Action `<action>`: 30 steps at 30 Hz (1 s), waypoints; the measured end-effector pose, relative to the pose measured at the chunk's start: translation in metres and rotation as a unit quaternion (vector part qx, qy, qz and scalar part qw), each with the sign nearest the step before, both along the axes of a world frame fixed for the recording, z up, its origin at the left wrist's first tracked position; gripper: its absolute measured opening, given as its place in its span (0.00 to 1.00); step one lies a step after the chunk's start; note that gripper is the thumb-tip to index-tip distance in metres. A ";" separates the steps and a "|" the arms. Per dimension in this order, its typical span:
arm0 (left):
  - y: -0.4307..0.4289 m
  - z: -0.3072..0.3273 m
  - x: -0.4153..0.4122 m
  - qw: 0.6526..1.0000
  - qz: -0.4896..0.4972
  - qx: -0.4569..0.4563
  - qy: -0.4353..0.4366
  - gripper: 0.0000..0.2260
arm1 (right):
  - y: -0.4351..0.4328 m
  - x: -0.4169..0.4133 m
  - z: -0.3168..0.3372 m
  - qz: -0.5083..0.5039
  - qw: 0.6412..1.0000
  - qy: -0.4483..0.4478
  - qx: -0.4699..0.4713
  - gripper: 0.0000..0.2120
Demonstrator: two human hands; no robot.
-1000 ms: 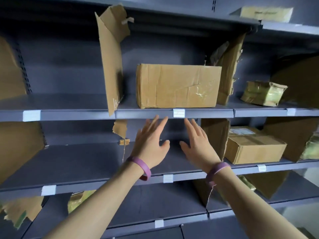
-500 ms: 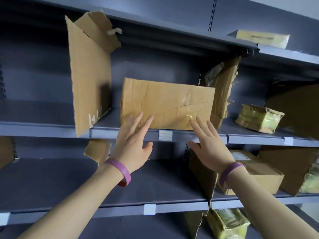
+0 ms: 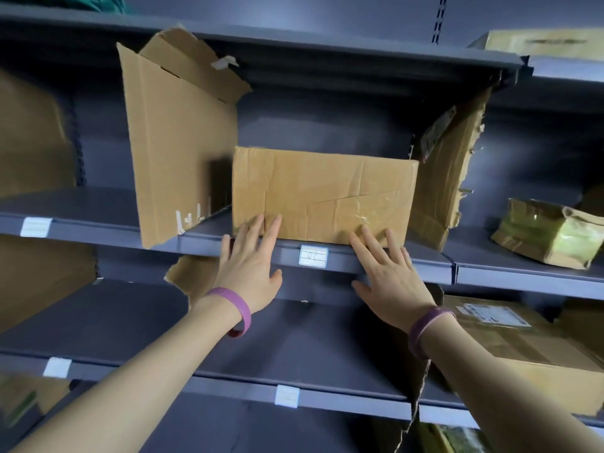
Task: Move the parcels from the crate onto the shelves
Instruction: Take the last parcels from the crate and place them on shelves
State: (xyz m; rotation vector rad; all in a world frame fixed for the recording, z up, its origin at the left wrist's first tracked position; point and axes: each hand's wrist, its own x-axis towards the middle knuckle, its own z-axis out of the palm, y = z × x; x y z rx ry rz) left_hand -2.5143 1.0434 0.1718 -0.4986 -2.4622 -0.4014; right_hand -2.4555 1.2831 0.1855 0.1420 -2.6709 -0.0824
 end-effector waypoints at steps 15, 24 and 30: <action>0.002 0.001 -0.034 0.994 0.048 -0.092 -0.020 0.41 | -0.002 -0.026 0.000 -0.022 0.998 0.014 0.053 0.37; 0.005 -0.003 -0.037 0.995 0.056 -0.085 0.011 0.41 | -0.001 -0.027 -0.002 -0.018 0.998 0.029 0.052 0.37; 0.006 -0.006 -0.024 0.998 0.044 -0.048 -0.016 0.42 | 0.007 -0.011 -0.006 0.002 0.999 0.019 0.032 0.37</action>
